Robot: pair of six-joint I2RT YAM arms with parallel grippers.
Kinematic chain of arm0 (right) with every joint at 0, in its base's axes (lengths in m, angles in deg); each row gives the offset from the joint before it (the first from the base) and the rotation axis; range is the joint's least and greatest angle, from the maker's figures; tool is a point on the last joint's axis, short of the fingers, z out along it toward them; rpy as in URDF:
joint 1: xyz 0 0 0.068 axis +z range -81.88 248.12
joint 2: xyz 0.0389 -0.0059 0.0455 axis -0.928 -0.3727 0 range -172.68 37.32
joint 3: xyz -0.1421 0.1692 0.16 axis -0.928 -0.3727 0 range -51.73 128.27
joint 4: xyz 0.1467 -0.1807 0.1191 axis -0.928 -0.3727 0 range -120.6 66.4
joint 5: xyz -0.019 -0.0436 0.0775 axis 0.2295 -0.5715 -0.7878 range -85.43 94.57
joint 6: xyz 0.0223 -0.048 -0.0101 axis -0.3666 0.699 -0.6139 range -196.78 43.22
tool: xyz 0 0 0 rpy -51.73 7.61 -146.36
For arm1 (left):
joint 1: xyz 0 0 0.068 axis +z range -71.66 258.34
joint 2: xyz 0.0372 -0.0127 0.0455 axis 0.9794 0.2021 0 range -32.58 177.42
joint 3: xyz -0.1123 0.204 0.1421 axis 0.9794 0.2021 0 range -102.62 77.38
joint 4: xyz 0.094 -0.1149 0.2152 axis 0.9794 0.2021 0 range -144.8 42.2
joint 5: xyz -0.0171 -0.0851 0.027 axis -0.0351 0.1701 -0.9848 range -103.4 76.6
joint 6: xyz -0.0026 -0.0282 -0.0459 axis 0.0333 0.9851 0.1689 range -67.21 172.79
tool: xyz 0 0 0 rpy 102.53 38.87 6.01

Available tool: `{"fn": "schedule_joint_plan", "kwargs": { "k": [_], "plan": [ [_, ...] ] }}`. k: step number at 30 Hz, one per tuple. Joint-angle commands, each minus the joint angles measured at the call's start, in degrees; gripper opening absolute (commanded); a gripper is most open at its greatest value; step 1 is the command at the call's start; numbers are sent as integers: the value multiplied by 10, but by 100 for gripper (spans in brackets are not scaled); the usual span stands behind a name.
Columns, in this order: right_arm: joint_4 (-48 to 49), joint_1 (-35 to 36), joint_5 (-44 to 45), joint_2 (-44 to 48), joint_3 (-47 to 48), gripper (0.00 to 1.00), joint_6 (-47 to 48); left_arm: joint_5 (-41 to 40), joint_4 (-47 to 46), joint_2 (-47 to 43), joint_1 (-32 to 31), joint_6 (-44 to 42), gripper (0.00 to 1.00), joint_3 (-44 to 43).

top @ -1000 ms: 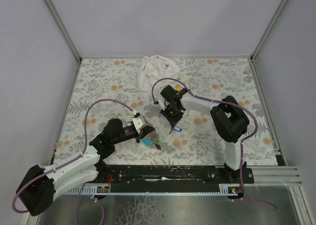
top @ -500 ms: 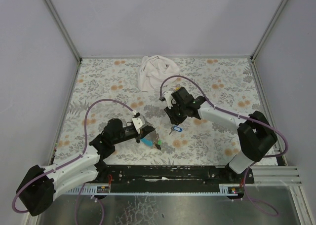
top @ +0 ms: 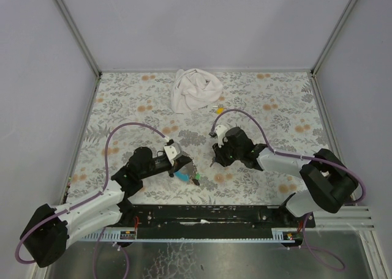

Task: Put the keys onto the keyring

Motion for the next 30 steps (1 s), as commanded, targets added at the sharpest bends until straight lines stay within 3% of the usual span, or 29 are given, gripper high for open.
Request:
{"fn": "schedule_joint_plan", "kwargs": {
  "k": [1,14,30],
  "plan": [
    [113,5,17,13,-3,30,-3,-6,-32,1,3,4,0,2],
    [2,9,21,-53,75,29,2,-5,-31,4,3,4,0,1],
    [-41,20,58,-91,110,22,11,-3,-30,5,3,3,0,-1]
  ]
}}
